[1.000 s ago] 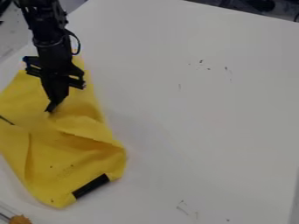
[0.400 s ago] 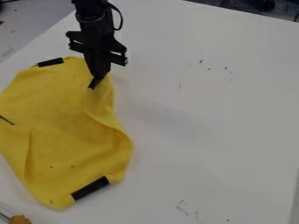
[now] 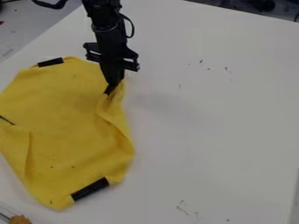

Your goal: Unfold the cloth from bottom left to top right

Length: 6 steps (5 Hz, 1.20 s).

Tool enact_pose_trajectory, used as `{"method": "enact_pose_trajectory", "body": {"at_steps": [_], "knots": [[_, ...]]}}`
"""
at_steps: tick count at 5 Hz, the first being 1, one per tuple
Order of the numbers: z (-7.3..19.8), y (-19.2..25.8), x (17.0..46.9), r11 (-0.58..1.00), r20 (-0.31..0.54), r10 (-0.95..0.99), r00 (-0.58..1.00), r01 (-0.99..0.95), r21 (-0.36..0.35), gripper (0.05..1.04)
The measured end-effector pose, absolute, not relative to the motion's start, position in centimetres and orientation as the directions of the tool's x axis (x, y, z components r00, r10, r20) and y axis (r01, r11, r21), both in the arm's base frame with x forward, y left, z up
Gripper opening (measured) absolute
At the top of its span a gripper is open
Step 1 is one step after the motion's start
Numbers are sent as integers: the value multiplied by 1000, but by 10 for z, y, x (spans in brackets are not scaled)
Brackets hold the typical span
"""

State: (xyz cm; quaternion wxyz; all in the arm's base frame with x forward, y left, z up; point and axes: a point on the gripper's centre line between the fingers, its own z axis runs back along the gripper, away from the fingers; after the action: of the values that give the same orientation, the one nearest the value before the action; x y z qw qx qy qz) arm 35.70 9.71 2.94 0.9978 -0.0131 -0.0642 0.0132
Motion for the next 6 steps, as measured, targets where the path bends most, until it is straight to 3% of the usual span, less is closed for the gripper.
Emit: {"method": "enact_pose_trajectory", "body": {"at_steps": [1,2,3,5,6], "knots": [[12,95,365,996,123,48,991,-39,-75,62],[12,94,369,994,144,52,988,-38,-98,80],[9,85,368,995,161,42,986,-26,-96,231],[30,59,360,994,181,37,983,-18,-109,807],[40,42,362,992,195,40,980,-15,-124,1005]]}}
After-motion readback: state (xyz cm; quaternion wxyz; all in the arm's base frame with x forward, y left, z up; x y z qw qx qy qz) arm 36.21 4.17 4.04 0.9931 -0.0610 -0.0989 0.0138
